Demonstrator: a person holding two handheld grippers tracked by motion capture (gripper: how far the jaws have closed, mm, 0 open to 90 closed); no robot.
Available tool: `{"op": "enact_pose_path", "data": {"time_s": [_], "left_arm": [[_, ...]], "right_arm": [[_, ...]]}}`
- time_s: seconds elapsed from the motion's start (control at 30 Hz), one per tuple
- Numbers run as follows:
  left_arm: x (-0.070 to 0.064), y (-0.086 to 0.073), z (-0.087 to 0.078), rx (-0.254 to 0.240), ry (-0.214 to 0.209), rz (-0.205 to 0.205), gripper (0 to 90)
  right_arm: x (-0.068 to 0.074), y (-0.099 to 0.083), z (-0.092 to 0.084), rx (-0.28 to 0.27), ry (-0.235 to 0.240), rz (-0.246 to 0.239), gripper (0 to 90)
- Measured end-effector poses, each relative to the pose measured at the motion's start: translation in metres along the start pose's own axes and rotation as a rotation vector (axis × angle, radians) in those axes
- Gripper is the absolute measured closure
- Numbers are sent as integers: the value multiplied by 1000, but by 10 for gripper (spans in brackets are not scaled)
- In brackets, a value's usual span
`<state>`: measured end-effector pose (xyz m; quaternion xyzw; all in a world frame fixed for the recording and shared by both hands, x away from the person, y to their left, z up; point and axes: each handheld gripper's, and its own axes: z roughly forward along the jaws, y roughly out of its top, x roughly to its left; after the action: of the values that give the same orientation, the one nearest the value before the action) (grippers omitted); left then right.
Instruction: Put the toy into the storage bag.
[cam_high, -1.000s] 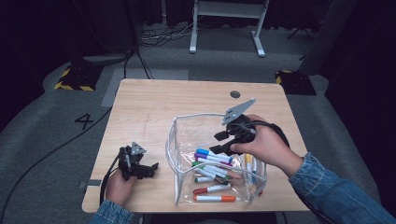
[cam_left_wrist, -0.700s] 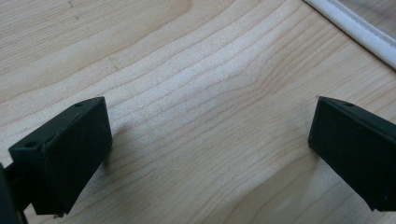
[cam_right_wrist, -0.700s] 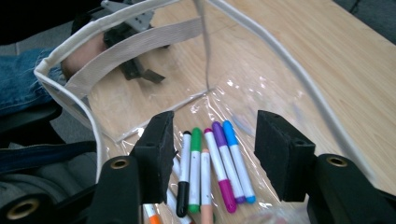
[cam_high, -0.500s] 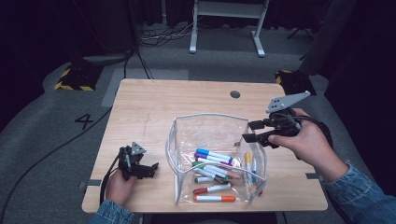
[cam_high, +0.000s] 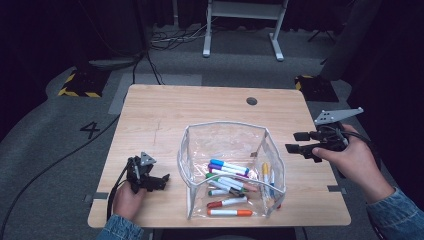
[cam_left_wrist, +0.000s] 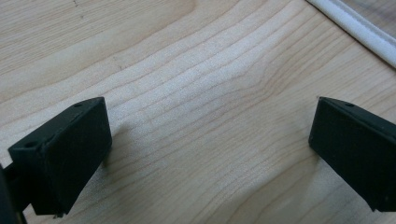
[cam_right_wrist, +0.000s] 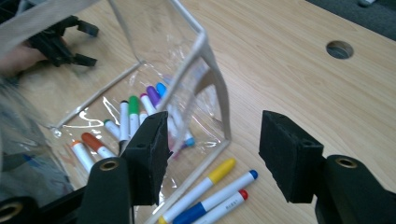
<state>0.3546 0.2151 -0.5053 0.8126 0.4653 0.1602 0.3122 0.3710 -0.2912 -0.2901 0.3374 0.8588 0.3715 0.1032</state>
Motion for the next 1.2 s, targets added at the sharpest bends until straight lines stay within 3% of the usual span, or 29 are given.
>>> {"op": "enact_pose_path", "data": {"time_s": [0.17,0.6,1.1,1.2], "left_arm": [[0,0,0,3,3,-3,0],[-1,0,0,-1,16,-17,0],[-1,0,0,-2,15,-17,0],[-1,0,0,-2,15,-17,0]], "right_arm": [[-10,-19,9,21,-38,21,424],[-27,-76,55,64,-52,114,413],[-20,-130,111,162,1,159,412],[-21,-138,116,181,-19,152,420]]}}
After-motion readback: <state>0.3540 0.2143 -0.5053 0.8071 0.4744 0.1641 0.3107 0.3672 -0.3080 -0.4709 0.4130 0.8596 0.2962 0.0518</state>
